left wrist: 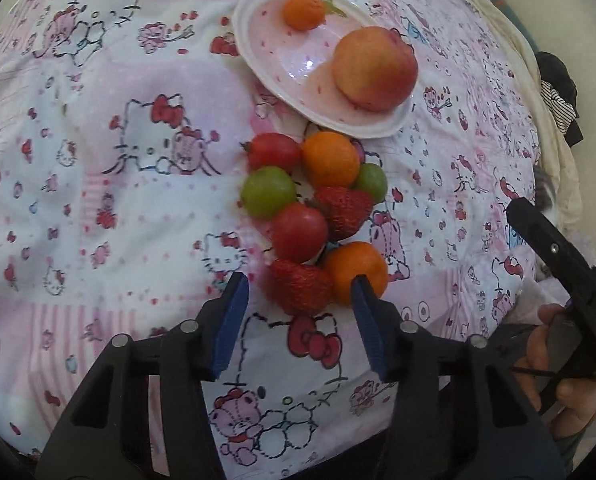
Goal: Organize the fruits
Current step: 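Grasp a strawberry with the left gripper while the right gripper grasps a mandarin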
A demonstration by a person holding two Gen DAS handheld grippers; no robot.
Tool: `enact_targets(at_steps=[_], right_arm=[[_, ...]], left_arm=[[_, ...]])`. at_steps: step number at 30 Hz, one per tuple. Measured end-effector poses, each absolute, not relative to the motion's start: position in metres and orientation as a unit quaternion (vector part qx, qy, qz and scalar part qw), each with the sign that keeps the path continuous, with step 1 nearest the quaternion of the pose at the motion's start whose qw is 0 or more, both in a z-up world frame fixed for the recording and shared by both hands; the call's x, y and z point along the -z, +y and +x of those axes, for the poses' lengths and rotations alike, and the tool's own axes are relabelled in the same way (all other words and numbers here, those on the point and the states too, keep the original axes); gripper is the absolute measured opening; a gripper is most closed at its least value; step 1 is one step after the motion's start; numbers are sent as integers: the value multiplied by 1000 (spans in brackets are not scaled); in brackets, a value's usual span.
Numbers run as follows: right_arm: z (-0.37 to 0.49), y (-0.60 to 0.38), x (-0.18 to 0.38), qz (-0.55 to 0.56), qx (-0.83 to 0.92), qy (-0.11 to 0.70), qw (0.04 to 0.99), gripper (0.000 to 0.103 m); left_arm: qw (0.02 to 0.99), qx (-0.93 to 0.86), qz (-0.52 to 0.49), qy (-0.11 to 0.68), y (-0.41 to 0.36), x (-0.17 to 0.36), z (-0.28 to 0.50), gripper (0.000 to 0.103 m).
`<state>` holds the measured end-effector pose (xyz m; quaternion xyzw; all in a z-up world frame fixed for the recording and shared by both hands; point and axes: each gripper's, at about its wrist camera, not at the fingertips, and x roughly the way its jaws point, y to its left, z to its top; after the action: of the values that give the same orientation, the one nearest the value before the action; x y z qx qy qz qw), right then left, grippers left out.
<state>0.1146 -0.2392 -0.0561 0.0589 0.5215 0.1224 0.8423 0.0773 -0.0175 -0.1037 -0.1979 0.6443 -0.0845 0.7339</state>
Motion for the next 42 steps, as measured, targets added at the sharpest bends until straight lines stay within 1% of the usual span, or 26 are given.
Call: enact_targets(at_steps=[1, 2, 3, 11, 13, 17, 18, 19, 20, 26, 29, 34, 36, 37, 40, 42], right_arm=[[116, -239, 58, 74, -144, 529, 833, 102], [116, -239, 60, 83, -155, 534, 827, 98], [116, -238, 62, 84, -159, 537, 824, 97], [114, -233, 63, 86, -175, 541, 818, 97], [114, -234, 64, 92, -176, 543, 816, 97], [116, -235, 65, 95, -173, 544, 816, 97], [116, -235, 65, 96, -173, 544, 815, 97], [116, -235, 65, 95, -173, 544, 816, 97], [116, -234, 65, 94, -172, 544, 816, 97], [115, -235, 67, 95, -172, 546, 814, 97], [115, -234, 69, 92, -175, 550, 812, 97], [114, -218, 84, 79, -204, 583, 782, 97], [110, -201, 91, 55, -227, 597, 767, 88], [109, -195, 94, 45, -237, 602, 761, 80], [103, -174, 106, 19, -266, 617, 740, 67], [99, -161, 112, -5, -276, 620, 734, 66]], left_arm=[[733, 84, -198, 645, -19, 105, 78, 49], [729, 82, -200, 649, -21, 108, 79, 49], [726, 82, -203, 652, -21, 111, 79, 49], [720, 73, -227, 652, -17, 117, 79, 48], [720, 73, -231, 651, -15, 116, 78, 46], [715, 69, -247, 651, -8, 117, 75, 45], [713, 68, -250, 651, -7, 117, 75, 43], [711, 71, -255, 651, -7, 118, 76, 29], [706, 75, -253, 658, -8, 121, 77, 26], [713, 87, -236, 655, -10, 111, 75, 25], [729, 74, -183, 655, -8, 100, 72, 25], [731, 67, -166, 659, 2, 98, 67, 25], [731, 65, -171, 658, 4, 99, 67, 25], [732, 66, -170, 656, 4, 98, 66, 25], [743, 67, -157, 647, 1, 92, 66, 25], [751, 69, -154, 638, 2, 85, 66, 25]])
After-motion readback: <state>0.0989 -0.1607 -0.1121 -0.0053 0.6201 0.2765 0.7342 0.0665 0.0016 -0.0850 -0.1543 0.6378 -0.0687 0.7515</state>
